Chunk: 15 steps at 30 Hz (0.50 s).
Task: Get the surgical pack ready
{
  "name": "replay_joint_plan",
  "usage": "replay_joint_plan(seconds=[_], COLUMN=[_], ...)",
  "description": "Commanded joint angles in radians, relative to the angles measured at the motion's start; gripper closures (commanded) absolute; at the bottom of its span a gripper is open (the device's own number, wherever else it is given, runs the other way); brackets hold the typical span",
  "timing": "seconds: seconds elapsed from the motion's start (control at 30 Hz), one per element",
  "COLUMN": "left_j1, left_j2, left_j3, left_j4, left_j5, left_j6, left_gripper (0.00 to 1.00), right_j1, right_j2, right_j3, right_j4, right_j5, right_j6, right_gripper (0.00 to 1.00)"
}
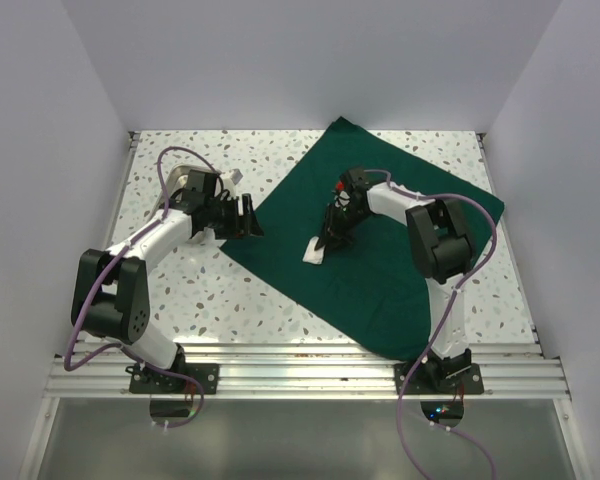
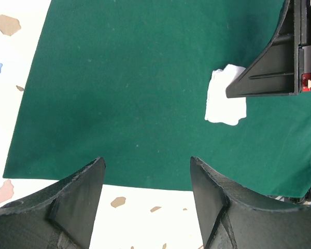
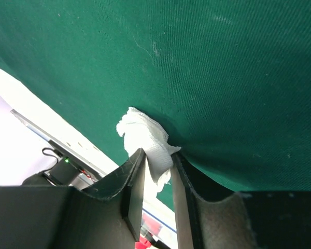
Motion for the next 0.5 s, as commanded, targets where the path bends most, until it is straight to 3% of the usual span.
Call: replay_joint_plan(seconds=[0.0,0.33,0.47], left_j1=[0.007,0.007,0.005], left_j2=[-0.022,-0.016,0.018], left_j3=[0.023,0.025,0.019], left_j4=[0.019,0.038,0.108], left_j5=[0.015,0.05,0.241], left_j6=[0.016,0.006,-0.003], left_gripper=[0.29,0.28,0.27], right_j1=[0.005,0.008,0.007], right_j2=[0.03,-0.044,-0.088], right_j3=[0.028,0.047,0.076], right_j4=[0.004,-0.06,-0.103], right_j5=[0.022,0.025,-0.039], right_j6=[-0.003,-0.052,-0.145], right_gripper=[0.72,0.91,0.95])
